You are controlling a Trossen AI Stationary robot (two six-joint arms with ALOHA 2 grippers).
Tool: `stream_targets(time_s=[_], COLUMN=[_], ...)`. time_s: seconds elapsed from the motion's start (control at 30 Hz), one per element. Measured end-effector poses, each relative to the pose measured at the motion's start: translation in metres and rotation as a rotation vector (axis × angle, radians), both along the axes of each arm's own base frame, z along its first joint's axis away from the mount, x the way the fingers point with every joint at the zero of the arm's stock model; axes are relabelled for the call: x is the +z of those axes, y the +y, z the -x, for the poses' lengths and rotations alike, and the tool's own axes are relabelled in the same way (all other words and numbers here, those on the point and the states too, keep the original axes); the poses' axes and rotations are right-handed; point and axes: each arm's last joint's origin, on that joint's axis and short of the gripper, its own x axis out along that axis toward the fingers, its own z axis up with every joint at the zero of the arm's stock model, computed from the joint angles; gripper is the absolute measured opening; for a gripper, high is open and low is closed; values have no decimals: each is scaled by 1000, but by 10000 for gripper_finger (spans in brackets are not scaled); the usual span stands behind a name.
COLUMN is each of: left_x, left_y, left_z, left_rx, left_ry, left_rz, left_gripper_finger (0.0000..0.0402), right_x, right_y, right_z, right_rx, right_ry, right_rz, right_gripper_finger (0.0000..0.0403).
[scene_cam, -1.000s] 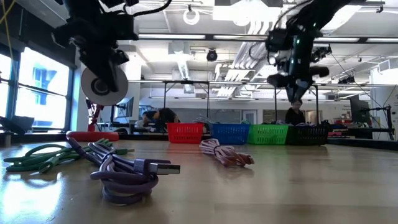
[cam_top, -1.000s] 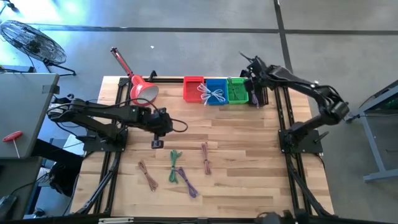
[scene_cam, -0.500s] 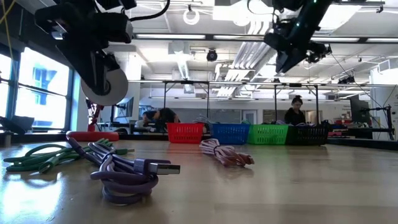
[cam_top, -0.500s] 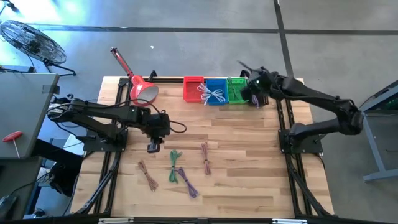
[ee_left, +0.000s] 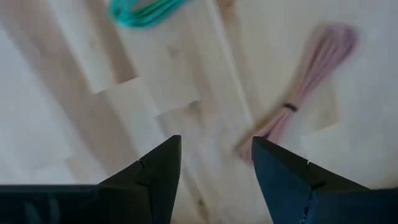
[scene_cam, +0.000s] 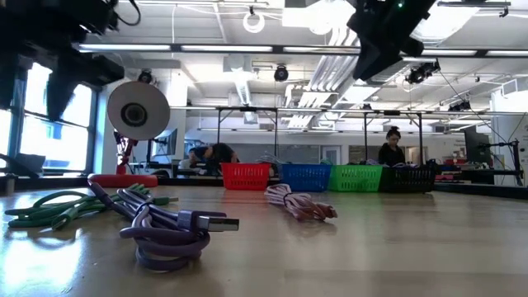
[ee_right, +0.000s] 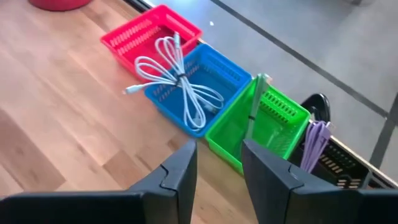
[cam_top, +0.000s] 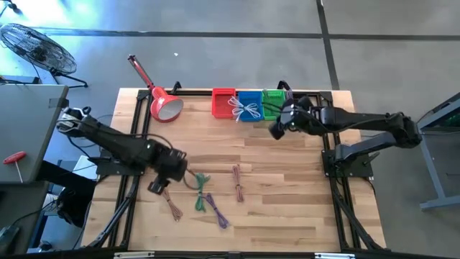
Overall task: Pick & Place USB Port
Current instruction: Put the left pink charger cable into the orange bin
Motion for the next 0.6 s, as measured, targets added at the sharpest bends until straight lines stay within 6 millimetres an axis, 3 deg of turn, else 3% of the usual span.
stream_targets(time_s=[0.27,0.6], left_x=[1,-9], left_y=[-44,-80], left_z=[17,35], left_rx=[54,37], left_ry=[7,-44], left_rz=[55,-63], left_gripper_finger=[192,192], right_x=[1,1], right_y=[23,40], right_z=[-3,-4], right_rx=[42,83], right_ry=[-24,-35], right_rz=[27,48], right_gripper_finger=[117,117])
